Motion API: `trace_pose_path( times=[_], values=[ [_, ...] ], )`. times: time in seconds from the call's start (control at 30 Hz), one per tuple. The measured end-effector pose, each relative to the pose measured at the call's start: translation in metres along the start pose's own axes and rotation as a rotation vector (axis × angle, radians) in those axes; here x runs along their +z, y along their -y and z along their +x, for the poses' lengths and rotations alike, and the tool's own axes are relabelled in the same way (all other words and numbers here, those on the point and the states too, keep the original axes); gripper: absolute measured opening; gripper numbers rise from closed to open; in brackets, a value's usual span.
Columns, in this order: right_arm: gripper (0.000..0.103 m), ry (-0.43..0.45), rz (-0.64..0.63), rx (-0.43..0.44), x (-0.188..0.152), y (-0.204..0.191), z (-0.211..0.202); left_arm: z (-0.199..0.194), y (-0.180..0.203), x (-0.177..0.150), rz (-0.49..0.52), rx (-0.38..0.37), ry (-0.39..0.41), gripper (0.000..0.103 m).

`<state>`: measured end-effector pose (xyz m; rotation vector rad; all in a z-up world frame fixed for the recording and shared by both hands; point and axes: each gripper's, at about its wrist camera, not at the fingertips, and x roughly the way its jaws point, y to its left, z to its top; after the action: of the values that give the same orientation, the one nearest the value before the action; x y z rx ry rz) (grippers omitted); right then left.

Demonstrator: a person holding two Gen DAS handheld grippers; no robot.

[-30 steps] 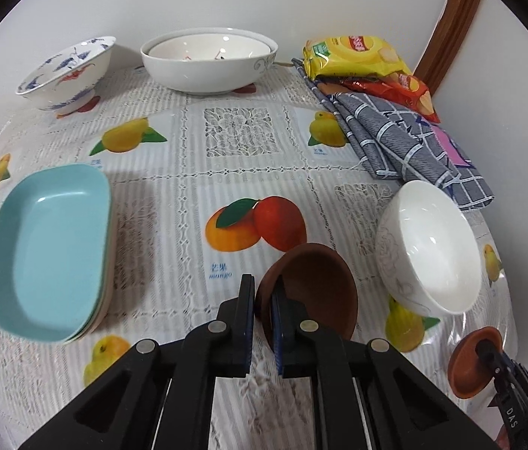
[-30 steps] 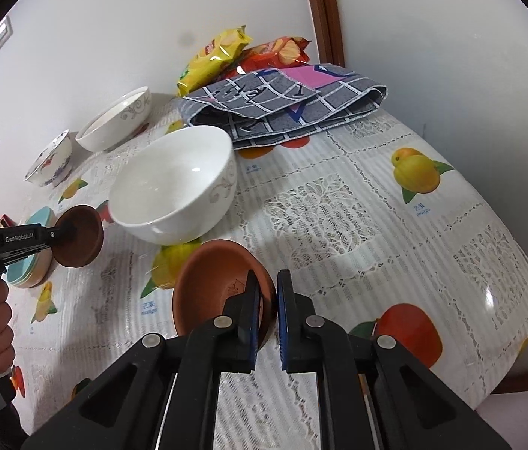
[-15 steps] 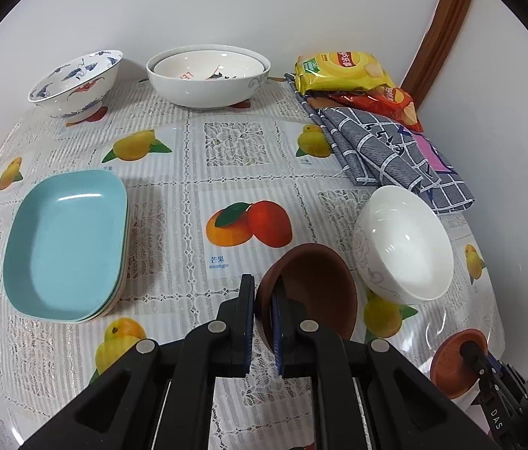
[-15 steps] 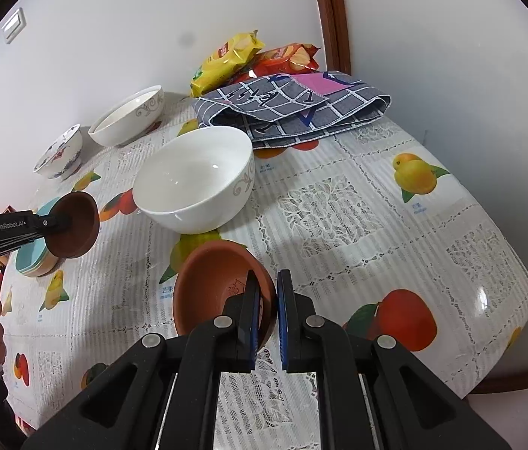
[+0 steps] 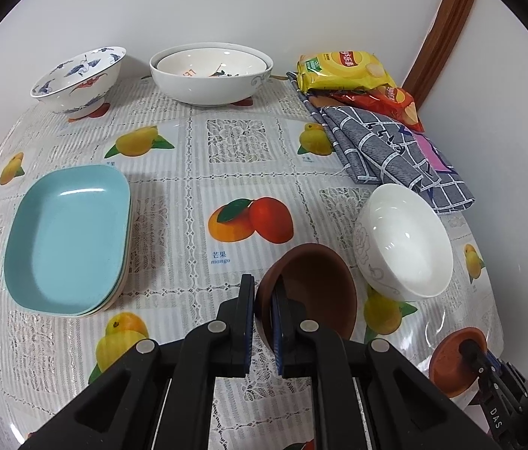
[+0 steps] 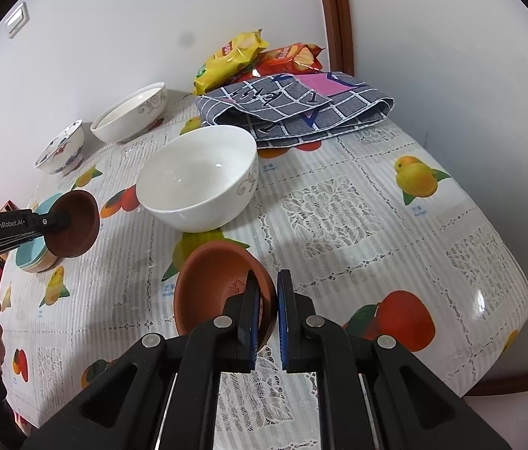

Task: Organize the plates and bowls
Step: 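Lift both brown bowls and carry the right gripper's bowl over the white bowl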

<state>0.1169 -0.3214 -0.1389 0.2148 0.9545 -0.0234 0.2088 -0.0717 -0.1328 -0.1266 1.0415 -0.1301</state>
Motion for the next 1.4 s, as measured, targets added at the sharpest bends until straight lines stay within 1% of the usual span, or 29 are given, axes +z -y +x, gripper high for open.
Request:
trace_pose_path(
  times=[0.23,0.4,0.63,0.93,1.23,1.4],
  values=[
    [0.009,0.004,-0.014,0.007,0.002,-0.003,0.002,0.001,-0.004,0.0,-0.008,-0.005,0.003,0.009],
    [0.009,0.023,-0.009,0.002,0.01,0.0,-0.001,0.001,0.0,0.004,-0.002,-0.011,0.007,0.009],
    [0.009,0.057,-0.016,-0.011,0.028,0.003,-0.006,0.001,0.005,0.007,0.008,-0.025,0.009,0.009],
    [0.009,0.095,-0.033,0.014,0.058,-0.008,-0.008,0.0,0.005,0.012,0.012,-0.032,0.018,0.009],
    [0.009,0.077,-0.087,0.022,0.085,-0.033,0.02,0.002,-0.009,0.026,-0.01,-0.034,0.033,0.009],
    [0.009,0.044,-0.08,0.012,0.093,-0.042,0.042,0.006,-0.019,0.032,-0.02,-0.03,0.033,0.009]
  ],
)
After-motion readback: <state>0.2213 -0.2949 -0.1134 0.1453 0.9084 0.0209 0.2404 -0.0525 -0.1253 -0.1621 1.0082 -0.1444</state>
